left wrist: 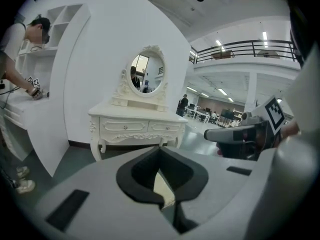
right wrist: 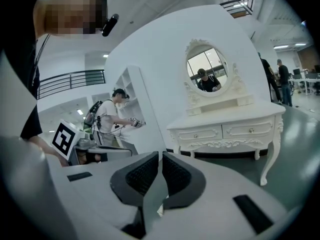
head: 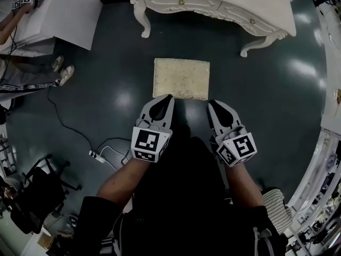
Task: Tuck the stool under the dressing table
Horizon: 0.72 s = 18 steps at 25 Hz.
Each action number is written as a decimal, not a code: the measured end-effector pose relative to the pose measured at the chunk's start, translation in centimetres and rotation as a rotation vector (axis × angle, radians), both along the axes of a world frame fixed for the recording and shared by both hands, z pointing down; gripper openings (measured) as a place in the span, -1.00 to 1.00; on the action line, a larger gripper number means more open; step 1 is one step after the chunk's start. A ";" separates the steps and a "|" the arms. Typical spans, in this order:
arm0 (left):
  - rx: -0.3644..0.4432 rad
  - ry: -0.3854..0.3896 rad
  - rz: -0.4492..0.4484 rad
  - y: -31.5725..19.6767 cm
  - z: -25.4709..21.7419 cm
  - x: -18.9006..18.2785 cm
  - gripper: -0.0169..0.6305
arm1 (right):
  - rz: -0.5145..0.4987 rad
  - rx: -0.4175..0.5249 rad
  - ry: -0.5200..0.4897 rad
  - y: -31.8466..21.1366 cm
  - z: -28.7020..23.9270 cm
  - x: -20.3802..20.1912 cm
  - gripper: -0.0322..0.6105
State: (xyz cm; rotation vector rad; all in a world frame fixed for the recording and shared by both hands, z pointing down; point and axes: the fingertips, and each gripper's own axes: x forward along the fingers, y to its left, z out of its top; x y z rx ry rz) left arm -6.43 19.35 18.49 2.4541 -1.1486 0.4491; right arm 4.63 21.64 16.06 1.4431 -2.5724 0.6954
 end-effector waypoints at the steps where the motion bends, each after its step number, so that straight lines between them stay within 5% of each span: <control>1: -0.017 -0.001 0.003 -0.4 0.9 0.1 -0.93 | -0.001 -0.011 -0.004 -0.3 0.7 -0.1 -0.83; 18: -0.275 -0.005 0.048 -2.2 20.2 3.3 -0.79 | -0.007 -0.241 -0.032 -2.8 21.3 1.8 -0.70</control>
